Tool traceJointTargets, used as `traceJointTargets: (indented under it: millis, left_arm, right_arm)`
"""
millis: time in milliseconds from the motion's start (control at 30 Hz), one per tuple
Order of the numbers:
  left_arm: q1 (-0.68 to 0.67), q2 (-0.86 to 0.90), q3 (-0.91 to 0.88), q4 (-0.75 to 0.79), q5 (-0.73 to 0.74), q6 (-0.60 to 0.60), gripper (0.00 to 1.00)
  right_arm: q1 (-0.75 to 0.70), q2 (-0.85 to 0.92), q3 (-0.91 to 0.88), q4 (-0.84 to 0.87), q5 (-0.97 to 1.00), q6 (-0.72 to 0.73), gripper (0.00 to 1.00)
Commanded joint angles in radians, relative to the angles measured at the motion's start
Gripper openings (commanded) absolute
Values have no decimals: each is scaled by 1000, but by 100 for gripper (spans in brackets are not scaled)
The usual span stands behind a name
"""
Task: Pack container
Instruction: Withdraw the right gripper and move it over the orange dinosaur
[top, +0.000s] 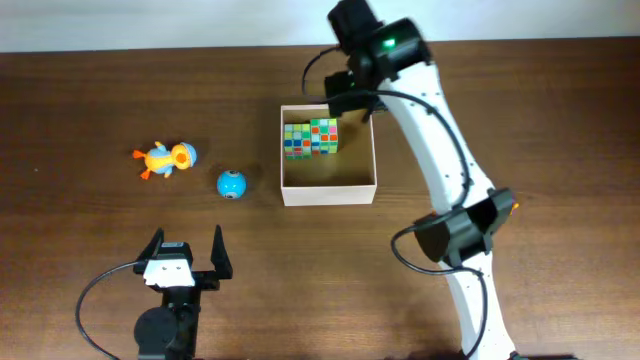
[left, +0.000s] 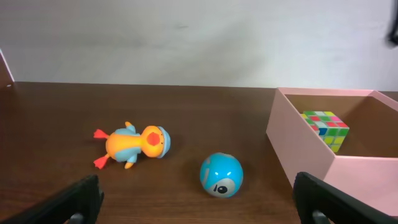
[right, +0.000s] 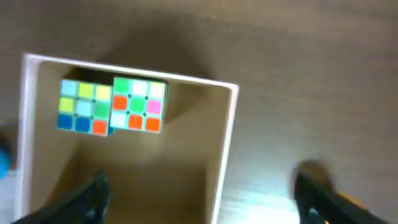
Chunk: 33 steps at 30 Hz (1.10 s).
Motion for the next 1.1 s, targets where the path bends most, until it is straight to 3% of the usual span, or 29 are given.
traceJointTargets:
  millis: [0,200,467,867,1067]
  left_arm:
    - [-6,-8,-2,-3,11,19,99]
    - [-6,-8,-2,-3,11,19,99]
    - [-6,-8,-2,-3,11,19,99]
    - [-6,-8,-2,-3,11,19,99]
    - [-6,-8,-2,-2,11,19,99]
  right_arm:
    - [-76,-40,101,-85,18,54,92]
    - [-159,-43,101,-97,-87,56,92]
    - [-208,-61,22,-98,-65,27,91]
    - [-291,-331,-621,-94,77,56,92]
    - [-362,-441,-903,19,55,54,93]
